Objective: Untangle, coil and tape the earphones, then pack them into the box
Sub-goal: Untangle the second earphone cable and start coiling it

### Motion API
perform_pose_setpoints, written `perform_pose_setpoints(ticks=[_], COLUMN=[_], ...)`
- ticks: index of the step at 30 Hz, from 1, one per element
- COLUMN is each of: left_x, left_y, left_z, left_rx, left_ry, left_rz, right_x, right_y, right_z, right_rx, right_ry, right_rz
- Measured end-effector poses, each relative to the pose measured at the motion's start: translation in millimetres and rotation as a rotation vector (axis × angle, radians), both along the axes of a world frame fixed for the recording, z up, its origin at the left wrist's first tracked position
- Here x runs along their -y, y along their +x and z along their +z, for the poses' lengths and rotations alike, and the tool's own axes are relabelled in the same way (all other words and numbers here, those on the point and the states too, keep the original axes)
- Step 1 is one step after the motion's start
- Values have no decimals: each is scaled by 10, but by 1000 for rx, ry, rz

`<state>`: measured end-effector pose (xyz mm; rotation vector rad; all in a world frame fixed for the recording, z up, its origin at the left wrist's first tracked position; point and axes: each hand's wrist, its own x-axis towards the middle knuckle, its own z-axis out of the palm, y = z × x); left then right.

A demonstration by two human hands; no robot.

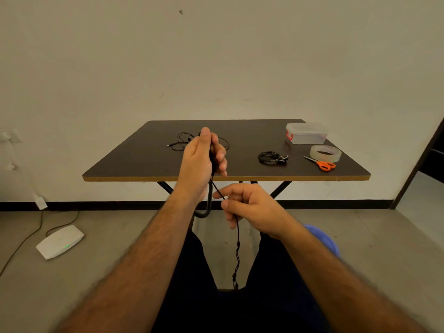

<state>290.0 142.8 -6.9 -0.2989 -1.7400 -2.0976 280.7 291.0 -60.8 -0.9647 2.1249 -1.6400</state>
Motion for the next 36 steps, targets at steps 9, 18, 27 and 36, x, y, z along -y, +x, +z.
perform_pose_setpoints(ticks=[9, 18, 27, 36], left_x=[71, -16, -102, -99], left_y=[-52, -26, 55, 79], left_z=[-145, -221, -190, -173], left_rx=[0, 124, 329, 377], left_ry=[-344, -506, -144, 30], left_rz=[87, -155, -541, -742], right_x=[-76, -179, -210, -219], right_y=[38, -102, -237, -301], right_z=[285, 523, 568, 446], right_rx=[-246, -440, -395, -292], right_ry=[83, -45, -216, -241], right_rz=[-102, -259, -237, -231])
